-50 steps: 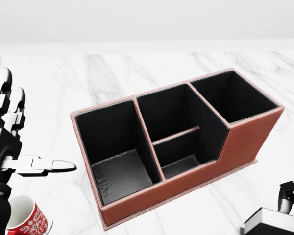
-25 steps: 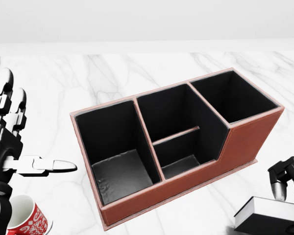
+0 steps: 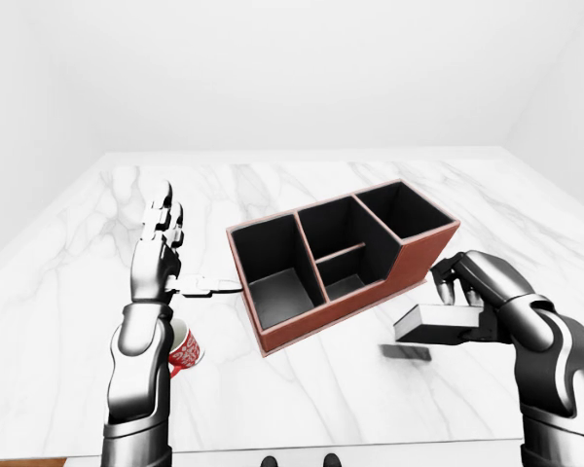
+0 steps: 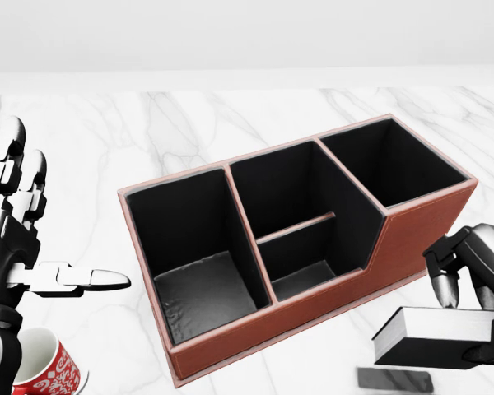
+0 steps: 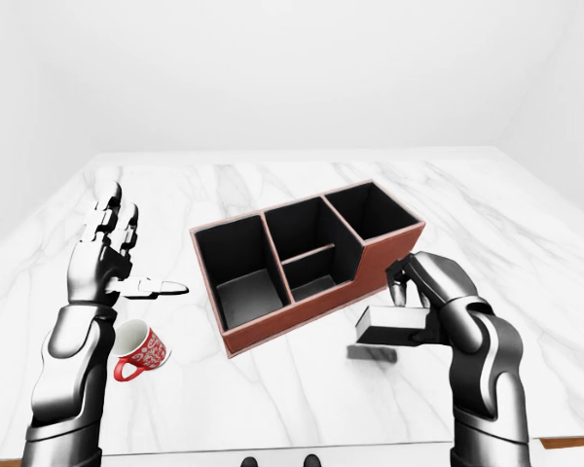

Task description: Pick up the book and place it in the back compartment of the caddy.

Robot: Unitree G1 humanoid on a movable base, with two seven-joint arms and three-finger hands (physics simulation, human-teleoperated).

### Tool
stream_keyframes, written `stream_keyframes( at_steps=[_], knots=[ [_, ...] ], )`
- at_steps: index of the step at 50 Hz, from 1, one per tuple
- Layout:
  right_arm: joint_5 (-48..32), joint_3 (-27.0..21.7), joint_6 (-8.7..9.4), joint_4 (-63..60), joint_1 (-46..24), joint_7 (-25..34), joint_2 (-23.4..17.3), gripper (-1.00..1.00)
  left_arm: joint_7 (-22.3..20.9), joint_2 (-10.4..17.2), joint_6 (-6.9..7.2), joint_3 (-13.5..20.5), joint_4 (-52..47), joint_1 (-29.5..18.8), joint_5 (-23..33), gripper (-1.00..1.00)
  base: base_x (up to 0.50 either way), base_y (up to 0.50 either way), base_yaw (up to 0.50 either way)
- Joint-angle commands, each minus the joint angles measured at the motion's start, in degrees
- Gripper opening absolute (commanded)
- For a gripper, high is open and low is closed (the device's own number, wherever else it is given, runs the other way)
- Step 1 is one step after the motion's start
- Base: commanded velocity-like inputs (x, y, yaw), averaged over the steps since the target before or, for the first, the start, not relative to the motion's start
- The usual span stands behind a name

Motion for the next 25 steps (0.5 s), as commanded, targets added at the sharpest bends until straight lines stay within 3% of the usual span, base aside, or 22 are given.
stream_keyframes(
  at_steps=[1,13,25],
  knots=[
    [-0.62,1.21,0.28,-3.58,-2.62,2.02,0.23,-1.00,-0.03,-0.01,0.00,-0.01,-0.22,0.06,0.01,1.00,0.00,0.00,0.00],
    [-0.99,3.36,1.86,-4.69,-5.27,3.16,0.62,-1.00,-0.04,0.04,0.00,0.04,-0.02,-0.05,0.01,1.00,0.00,0.00,0.00],
    [-1.60,5.57,4.52,-7.52,-7.66,3.16,1.49,-1.00,0.06,0.11,0.00,-0.02,0.73,-0.31,0.03,0.99,0.00,0.00,0.00]
  ],
)
